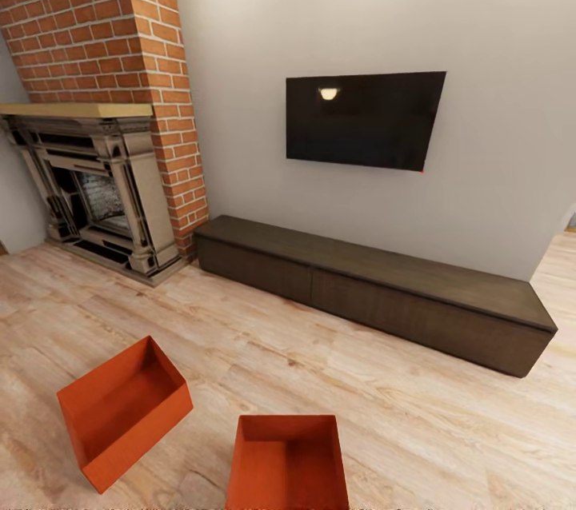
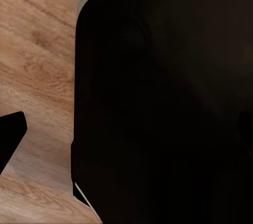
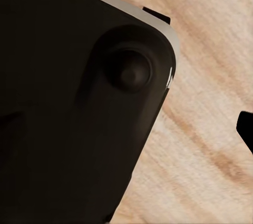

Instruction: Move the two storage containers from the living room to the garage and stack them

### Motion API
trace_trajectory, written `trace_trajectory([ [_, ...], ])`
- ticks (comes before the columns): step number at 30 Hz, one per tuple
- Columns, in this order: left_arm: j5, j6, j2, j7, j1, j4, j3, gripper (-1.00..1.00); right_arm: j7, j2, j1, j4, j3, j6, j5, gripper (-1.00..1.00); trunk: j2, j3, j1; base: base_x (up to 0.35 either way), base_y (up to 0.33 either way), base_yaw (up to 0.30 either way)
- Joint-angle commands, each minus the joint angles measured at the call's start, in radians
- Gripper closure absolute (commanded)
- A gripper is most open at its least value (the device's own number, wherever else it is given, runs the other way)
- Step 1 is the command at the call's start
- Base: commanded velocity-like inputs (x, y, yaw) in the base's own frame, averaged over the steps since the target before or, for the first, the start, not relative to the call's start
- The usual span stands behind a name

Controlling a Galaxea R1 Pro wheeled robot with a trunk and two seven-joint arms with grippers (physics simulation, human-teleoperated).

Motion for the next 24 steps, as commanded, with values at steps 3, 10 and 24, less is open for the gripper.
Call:
trace_trajectory([
  [3, 0.007, -0.002, 0.0, -0.001, 0.0, 0.0, 0.001, -1.0, 0.005, 0.0, 0.0, 0.002, 0.006, -0.004, -0.011, -1.0, 0.0, -0.006, 0.0, 0.0, 0.0, 0.0],
  [10, 0.007, -0.003, 0.0, -0.001, 0.0, 0.0, 0.001, -1.0, 0.005, 0.0, 0.0, 0.002, 0.006, -0.004, -0.011, -1.0, 0.0, -0.017, 0.0, 0.0, 0.0, 0.0],
  [24, 0.007, -0.003, 0.0, -0.001, 0.0, 0.0, 0.001, -1.0, 0.005, 0.0, 0.0, 0.002, 0.006, -0.004, -0.011, -1.0, 0.0, -0.039, 0.0, 0.0, 0.0, 0.0],
])
